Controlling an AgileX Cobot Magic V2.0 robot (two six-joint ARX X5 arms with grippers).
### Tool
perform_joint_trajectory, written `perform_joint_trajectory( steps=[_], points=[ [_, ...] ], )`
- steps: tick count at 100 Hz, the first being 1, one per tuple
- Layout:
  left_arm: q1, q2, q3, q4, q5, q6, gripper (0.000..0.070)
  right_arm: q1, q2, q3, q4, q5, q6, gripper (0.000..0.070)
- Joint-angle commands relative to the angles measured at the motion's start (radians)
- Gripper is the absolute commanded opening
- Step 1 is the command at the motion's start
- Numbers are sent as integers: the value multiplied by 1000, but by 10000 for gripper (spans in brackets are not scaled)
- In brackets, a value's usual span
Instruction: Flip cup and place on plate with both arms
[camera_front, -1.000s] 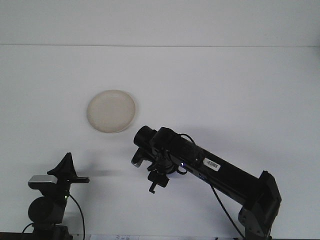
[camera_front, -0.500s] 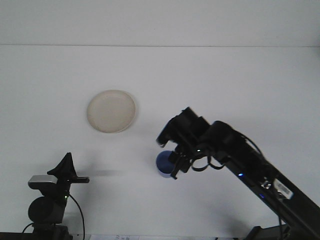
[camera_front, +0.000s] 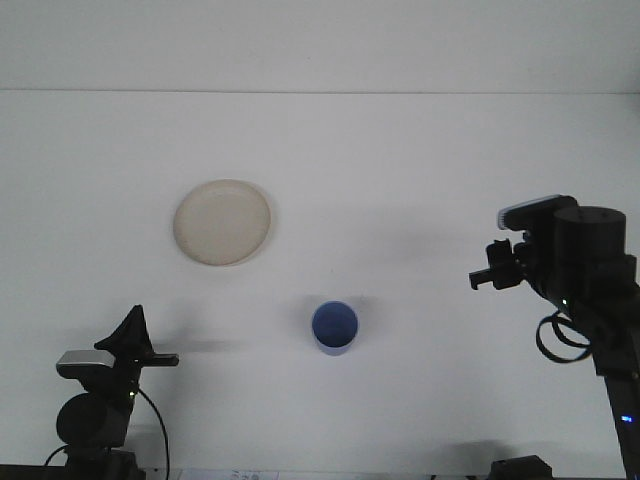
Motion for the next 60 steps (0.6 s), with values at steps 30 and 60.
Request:
perform_joint_trajectory(
  steps=[30,60],
  points=[
    [-2,-2,-19,10,2,4,14,-85,-411,-567,432,-4,121,287],
    [-2,-2,-15,10,2,-2,14,-85,-584,-708,521,-4,161,0]
  ],
)
